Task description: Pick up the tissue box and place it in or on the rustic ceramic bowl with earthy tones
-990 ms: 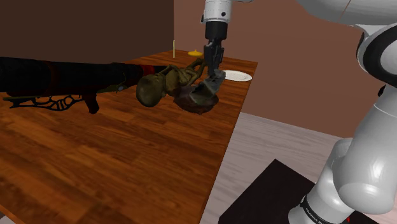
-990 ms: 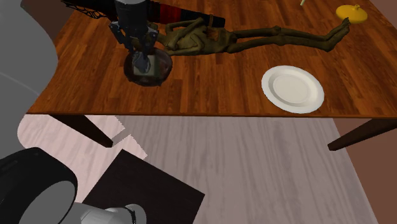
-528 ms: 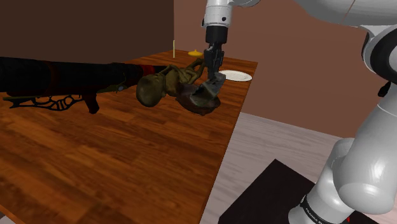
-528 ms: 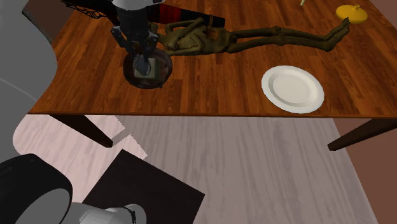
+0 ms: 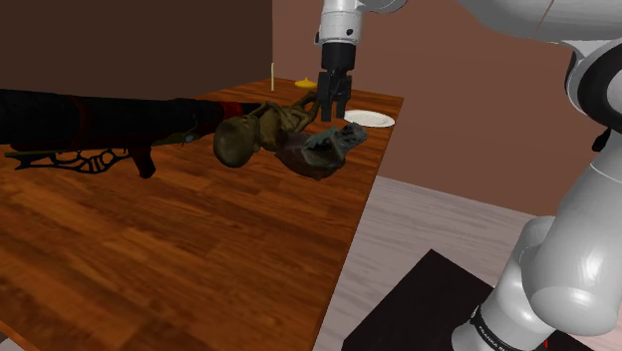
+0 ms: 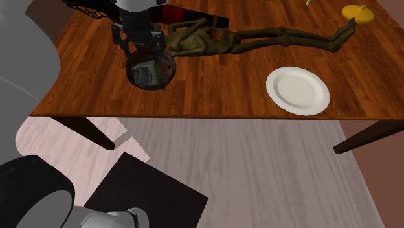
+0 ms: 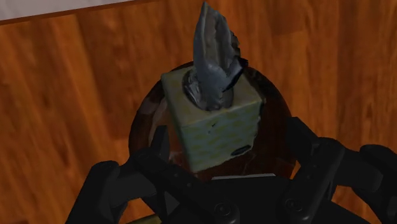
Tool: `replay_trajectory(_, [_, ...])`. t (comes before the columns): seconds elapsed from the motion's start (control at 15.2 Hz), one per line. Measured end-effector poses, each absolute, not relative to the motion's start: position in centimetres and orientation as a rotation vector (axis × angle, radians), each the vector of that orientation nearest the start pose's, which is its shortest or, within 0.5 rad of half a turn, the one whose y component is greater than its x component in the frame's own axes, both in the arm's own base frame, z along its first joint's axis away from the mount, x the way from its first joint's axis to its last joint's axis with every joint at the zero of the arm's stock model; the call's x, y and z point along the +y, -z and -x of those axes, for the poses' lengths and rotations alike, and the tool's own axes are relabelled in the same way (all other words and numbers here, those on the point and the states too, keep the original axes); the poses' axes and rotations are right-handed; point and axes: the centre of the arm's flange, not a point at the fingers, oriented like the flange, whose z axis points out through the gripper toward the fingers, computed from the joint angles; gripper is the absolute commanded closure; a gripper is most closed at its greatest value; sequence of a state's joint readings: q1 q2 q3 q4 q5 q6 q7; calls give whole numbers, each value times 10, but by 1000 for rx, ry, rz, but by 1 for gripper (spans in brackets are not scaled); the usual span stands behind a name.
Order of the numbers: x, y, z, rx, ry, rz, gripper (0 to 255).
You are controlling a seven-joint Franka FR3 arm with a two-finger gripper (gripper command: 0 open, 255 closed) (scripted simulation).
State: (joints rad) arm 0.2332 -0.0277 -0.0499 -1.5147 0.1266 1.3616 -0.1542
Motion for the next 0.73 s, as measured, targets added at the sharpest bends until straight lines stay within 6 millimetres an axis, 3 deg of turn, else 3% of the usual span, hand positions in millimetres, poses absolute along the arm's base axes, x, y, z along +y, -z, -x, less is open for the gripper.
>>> replay_trajectory(0.33, [107, -693, -517, -533, -191, 2963, 0])
replay_trajectory(0.73, [105, -699, -519, -533, -192, 2963, 0])
